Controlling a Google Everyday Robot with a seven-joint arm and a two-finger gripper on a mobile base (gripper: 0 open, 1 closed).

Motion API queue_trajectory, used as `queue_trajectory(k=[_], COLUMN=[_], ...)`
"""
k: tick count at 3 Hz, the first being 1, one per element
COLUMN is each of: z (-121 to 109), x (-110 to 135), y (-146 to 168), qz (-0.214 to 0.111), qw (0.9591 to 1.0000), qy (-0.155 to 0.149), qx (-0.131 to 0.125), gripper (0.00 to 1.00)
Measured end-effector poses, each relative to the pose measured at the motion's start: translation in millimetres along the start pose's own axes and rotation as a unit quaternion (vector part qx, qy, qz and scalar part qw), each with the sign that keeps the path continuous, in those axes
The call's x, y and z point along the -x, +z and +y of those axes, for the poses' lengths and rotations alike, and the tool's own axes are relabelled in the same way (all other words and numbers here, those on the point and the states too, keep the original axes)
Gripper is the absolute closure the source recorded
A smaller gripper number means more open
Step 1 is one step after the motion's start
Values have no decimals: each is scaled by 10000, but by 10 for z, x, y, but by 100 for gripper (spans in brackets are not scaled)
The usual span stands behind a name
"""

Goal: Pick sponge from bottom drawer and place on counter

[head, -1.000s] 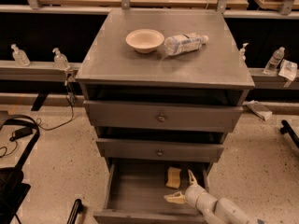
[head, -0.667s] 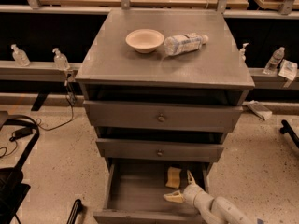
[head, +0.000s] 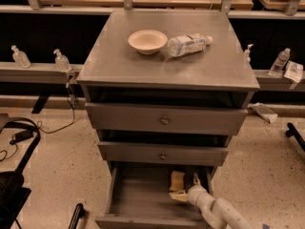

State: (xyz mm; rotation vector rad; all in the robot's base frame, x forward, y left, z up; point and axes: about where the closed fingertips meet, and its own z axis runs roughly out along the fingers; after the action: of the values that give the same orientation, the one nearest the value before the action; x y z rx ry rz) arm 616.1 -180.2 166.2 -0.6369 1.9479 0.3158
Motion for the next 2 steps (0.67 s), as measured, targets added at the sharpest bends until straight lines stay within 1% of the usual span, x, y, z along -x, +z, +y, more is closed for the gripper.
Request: queue_trajectory(k=[1, 2], z=[-88, -78], x=[-140, -287], y=[131, 243], qz=[176, 494], qw=[9995, 9981], qy=[76, 114], qx=[-235, -362], gripper=[0, 3])
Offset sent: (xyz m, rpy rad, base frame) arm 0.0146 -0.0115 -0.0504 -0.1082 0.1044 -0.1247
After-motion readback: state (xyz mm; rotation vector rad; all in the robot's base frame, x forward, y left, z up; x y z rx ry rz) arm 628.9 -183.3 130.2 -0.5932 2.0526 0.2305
